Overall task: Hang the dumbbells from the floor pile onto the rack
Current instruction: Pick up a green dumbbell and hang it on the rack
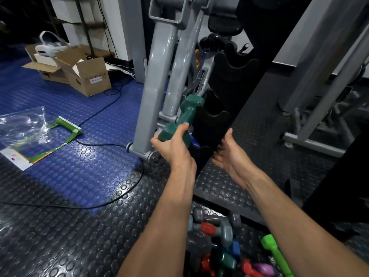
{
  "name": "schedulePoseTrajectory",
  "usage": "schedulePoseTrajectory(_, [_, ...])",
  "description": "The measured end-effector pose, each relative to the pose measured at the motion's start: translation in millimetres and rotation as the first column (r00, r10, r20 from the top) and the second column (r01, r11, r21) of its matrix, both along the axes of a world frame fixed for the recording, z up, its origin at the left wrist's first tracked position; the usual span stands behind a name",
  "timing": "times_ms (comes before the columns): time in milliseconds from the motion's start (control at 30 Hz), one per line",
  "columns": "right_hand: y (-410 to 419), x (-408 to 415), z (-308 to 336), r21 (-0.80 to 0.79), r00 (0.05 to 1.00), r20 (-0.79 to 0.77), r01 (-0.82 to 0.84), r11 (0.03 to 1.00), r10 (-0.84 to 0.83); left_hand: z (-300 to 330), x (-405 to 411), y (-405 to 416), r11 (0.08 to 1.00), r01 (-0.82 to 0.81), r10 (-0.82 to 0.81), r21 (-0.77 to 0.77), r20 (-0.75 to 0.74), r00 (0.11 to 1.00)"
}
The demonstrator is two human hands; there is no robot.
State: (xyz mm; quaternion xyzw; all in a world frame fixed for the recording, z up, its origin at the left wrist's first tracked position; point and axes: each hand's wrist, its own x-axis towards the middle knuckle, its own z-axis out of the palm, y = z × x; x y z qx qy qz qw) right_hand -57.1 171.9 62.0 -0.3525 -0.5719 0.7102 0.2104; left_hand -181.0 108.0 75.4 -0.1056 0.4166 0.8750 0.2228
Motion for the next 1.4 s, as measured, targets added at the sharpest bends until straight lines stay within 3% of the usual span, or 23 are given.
schedulePoseTrajectory(167, [-2.3, 1.9, 1.4, 0.015, 1.000, 0.000, -0.013, 1.000, 0.013, -10.6, 8.2, 5.0, 0.997, 0.027, -0.036, -0.069, -0.128, 0.991])
schedulePoseTrajectory(300, [-3.9, 3.1, 0.3, 0.021, 1.000, -0.005, -0.020, 1.000, 0.020, -25.5, 11.4, 4.1, 0.975, 0.016, -0.108, -0.223, -0.408, 0.907])
schedulePoseTrajectory(467, [-5.0, 5.2, -0.3, 0.020, 1.000, 0.001, -0.017, 1.000, 0.017, -41.2, 8.0, -1.8, 0.912, -0.093, -0.246, -0.399, -0.715, 0.654])
schedulePoseTrajectory(600, [-3.7, 5.0, -4.5, 0.008, 1.000, -0.016, 0.001, 1.000, -0.001, -50.4, 3.6, -5.2, 0.874, -0.184, -0.334, -0.450, -0.830, 0.447])
schedulePoseTrajectory(733, [-1.2, 5.8, -6.6, -0.002, 1.000, -0.015, 0.006, 1.000, -0.006, -65.5, 6.1, -8.2, 0.871, -0.214, -0.418, -0.443, -0.895, 0.154])
schedulePoseTrajectory(767, [-1.1, 6.4, -6.3, -0.003, 1.000, -0.007, 0.001, 1.000, -0.001, -68.5, 6.5, -8.8, 0.871, -0.208, -0.427, -0.445, -0.896, 0.125])
schedulePoseTrajectory(1233, [0.8, 12.1, -8.0, -0.007, 1.000, 0.021, 0.019, 1.000, -0.019, -55.9, 12.8, -22.4, 0.871, -0.059, -0.458, -0.488, -0.848, 0.266])
schedulePoseTrajectory(1300, [0.1, 12.5, -9.9, -0.008, 0.999, 0.015, 0.032, 0.999, -0.032, -60.4, 15.2, -26.3, 0.858, 0.007, -0.487, -0.514, -0.807, 0.333])
schedulePoseTrajectory(1400, [-0.8, 14.4, -13.4, -0.023, 0.999, -0.002, 0.034, 0.999, -0.034, -77.4, 22.2, -38.5, 0.818, 0.196, -0.558, -0.542, -0.660, 0.504])
